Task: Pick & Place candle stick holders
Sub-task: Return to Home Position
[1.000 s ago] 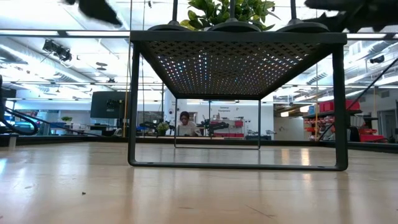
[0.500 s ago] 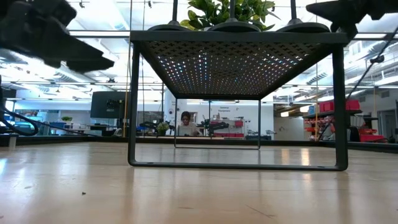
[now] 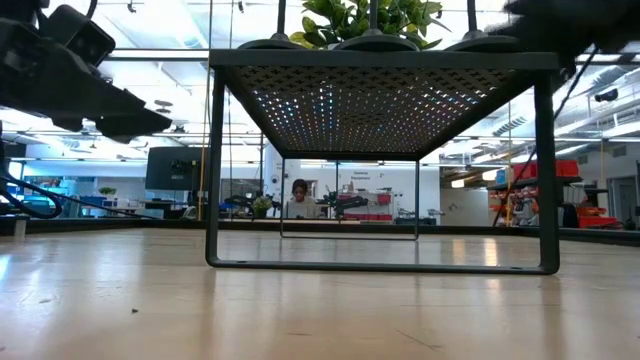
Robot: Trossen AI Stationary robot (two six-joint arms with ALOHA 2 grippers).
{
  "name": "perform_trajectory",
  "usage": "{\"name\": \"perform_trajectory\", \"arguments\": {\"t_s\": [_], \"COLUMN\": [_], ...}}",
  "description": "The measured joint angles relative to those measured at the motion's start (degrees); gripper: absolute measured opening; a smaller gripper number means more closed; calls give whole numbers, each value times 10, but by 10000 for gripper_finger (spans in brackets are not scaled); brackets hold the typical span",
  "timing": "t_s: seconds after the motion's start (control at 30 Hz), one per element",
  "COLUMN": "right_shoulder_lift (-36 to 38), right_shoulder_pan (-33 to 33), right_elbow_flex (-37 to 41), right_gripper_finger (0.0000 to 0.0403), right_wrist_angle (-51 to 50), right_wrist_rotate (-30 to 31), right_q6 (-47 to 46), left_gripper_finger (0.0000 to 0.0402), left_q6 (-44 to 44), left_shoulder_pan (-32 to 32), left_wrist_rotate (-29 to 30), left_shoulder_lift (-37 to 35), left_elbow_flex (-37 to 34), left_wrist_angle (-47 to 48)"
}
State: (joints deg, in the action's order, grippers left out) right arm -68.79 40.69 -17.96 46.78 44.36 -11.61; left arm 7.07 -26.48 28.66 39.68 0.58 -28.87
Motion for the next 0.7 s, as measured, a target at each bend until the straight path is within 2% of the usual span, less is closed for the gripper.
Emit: {"name": "perform_trajectory", "arguments": {"t_s": [0.17, 0.23, 0.33, 0.4, 0.47, 0.53, 0.6, 0.7], "right_shoulder_lift": [-2, 4, 17, 22, 23, 29, 43, 52], "right_shoulder_pan": [-7, -13, -22, -29, -35, -39, -55, -93], "right_elbow_flex": [1, 17, 77, 127, 172, 169, 170, 171], "right_gripper_finger": [132, 132, 132, 132, 132, 132, 132, 132], "right_wrist_angle": [-93, -106, -61, 14, 115, 144, 149, 81], "right_wrist_rotate": [54, 52, 36, 20, 3, -2, 6, 4], "right_q6": [-51, -82, -134, -157, -143, -83, -39, -55], "left_gripper_finger": [281, 281, 281, 281, 282, 281, 282, 282], "left_q6": [-1, -1, 1, 0, 1, 1, 1, 2], "left_shoulder_pan": [0, 0, 0, 0, 0, 0, 0, 0], "left_wrist_rotate": [0, 0, 0, 0, 0, 0, 0, 0], "left_shoulder_lift": [0, 0, 0, 0, 0, 0, 0, 1], "left_elbow_flex": [0, 0, 0, 0, 0, 0, 0, 0], "left_wrist_angle": [0, 0, -1, 0, 0, 0, -2, -8]}}
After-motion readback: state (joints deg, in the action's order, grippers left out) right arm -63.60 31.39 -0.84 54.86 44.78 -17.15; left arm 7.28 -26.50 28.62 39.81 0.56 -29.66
